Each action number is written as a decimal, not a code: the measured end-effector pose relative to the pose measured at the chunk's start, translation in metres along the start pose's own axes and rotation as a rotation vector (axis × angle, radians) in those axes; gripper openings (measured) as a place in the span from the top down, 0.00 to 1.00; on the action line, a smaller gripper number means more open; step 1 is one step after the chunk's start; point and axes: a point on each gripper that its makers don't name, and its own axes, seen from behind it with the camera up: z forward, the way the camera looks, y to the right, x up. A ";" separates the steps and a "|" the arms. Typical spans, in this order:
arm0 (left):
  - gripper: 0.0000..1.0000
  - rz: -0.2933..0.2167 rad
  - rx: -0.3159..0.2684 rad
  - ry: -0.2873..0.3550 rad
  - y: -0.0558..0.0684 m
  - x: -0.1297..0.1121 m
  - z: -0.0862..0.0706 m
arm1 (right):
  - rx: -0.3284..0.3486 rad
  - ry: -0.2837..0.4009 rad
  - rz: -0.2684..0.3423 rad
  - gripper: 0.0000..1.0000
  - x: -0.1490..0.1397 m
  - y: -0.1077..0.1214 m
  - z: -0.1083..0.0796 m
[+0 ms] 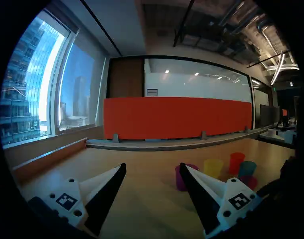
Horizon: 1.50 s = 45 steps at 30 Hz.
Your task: Pour water
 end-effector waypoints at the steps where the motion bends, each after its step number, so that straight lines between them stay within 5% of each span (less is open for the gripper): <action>1: 0.00 -0.001 -0.001 0.002 0.000 -0.001 0.000 | -0.004 -0.002 -0.001 0.00 0.000 0.001 0.000; 18: 0.00 -0.018 0.004 0.005 -0.009 -0.030 0.004 | -0.008 -0.015 -0.035 0.00 0.006 -0.014 -0.001; 45: 0.01 -0.004 0.006 0.013 -0.013 -0.039 0.005 | 0.004 -0.022 -0.038 0.00 0.007 -0.027 0.000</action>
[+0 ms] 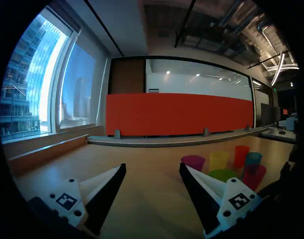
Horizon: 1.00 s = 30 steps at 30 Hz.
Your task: Pour water
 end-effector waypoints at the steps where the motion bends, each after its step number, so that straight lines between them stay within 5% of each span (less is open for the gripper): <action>1: 0.01 0.000 -0.001 0.000 0.000 0.000 0.000 | 0.000 0.000 0.001 0.00 0.000 0.000 0.000; 30: 0.00 0.003 -0.003 -0.003 0.000 0.000 0.000 | -0.001 0.022 0.027 0.00 0.001 0.014 -0.007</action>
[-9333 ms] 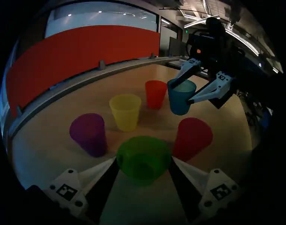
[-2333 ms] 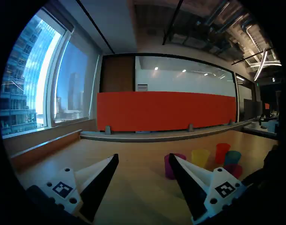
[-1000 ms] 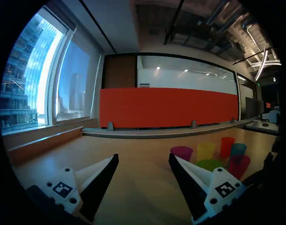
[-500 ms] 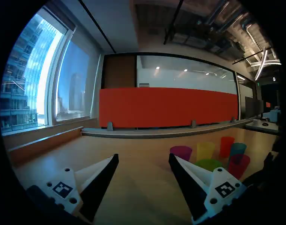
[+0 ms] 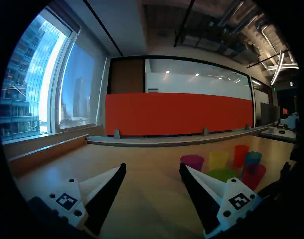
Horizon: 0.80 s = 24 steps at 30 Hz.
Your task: Pour water
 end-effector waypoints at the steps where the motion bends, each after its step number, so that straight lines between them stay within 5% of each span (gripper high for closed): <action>1: 0.00 0.000 0.000 0.000 0.000 0.000 0.000 | 0.001 0.003 0.000 0.00 0.000 0.000 0.000; 24: 0.00 0.000 0.000 0.000 0.000 0.001 0.000 | 0.053 0.082 0.026 0.00 -0.014 -0.008 0.001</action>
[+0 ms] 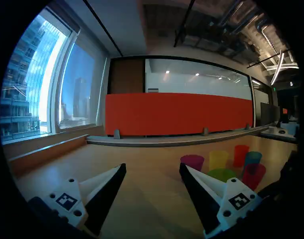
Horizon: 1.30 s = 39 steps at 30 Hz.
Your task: Pour water
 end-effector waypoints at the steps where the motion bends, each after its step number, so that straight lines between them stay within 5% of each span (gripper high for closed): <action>1: 0.00 0.000 0.000 0.000 0.000 0.000 0.000 | 0.003 0.001 0.001 0.00 -0.002 -0.001 0.000; 17: 0.00 0.000 0.000 0.000 0.000 0.000 0.000 | 0.019 -0.003 0.068 0.00 -0.018 0.004 0.014; 39: 0.01 0.000 0.000 0.000 0.000 0.000 0.000 | 0.032 -0.024 0.047 0.00 -0.039 0.007 0.021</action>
